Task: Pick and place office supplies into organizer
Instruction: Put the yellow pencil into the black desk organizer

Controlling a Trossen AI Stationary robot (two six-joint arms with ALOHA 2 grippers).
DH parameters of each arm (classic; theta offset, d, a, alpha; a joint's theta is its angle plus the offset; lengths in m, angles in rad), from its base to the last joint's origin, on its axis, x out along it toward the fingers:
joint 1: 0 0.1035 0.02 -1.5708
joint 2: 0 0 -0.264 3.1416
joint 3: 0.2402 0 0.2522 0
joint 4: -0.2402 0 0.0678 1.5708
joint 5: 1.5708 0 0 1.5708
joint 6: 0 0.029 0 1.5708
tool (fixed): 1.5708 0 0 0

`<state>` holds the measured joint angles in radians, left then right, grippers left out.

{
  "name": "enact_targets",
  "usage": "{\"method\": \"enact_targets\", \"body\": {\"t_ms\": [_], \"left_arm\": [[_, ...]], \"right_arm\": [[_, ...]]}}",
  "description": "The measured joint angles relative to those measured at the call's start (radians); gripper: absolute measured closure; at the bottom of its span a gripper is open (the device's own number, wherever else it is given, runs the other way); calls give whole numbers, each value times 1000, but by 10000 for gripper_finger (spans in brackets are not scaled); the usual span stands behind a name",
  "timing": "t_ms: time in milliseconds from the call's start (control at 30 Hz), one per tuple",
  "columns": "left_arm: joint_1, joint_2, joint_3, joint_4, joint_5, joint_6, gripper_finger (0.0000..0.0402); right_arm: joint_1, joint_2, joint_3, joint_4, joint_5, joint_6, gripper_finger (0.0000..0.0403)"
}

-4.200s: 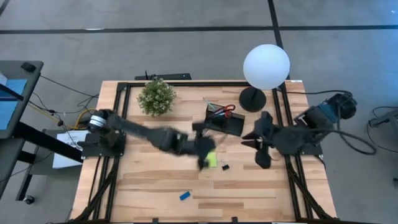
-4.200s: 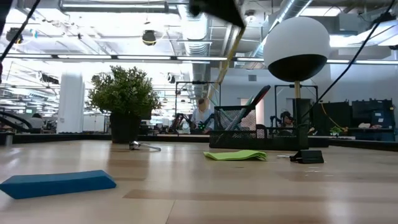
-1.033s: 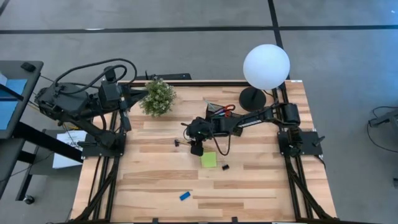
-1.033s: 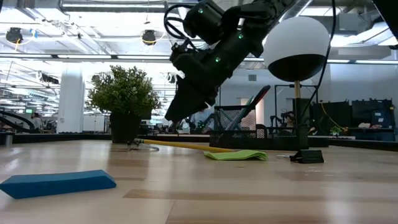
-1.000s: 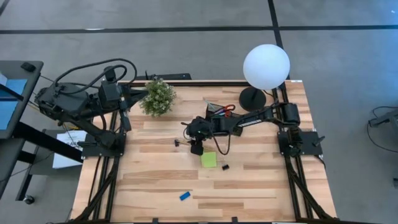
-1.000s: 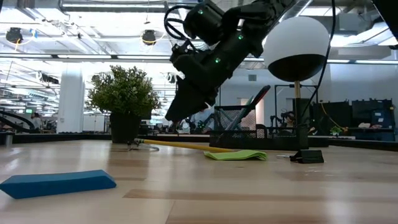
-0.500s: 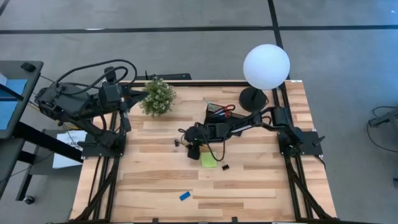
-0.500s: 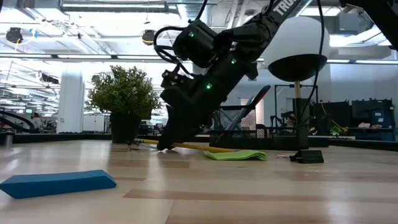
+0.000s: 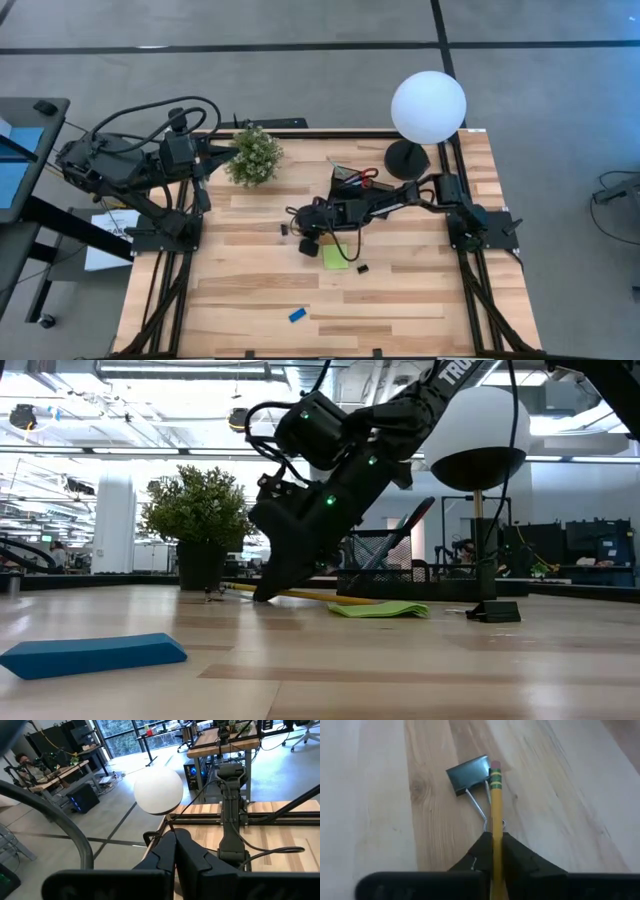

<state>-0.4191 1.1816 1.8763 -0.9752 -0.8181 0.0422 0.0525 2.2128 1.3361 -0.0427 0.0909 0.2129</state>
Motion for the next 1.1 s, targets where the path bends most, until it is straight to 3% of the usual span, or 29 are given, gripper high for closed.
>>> {"method": "enact_targets", "body": {"t_ms": [267,567,700,867,967,1100], "left_arm": [[0,0,0,0,0,-27,402],[0,0,0,26,-1,-68,402],[0,0,0,42,-1,-61,402],[0,0,0,46,-1,-61,402],[0,0,0,45,-1,-61,402],[0,0,0,45,-1,-34,402]], "right_arm": [[0,-151,-17,-71,5,162,382],[-22,-524,-11,-12,395,71,380],[-53,-677,-36,63,479,-17,391],[-86,-804,-150,204,503,-106,389],[-106,-830,-288,300,499,-103,390],[-139,-783,-512,656,473,-152,390]]}}
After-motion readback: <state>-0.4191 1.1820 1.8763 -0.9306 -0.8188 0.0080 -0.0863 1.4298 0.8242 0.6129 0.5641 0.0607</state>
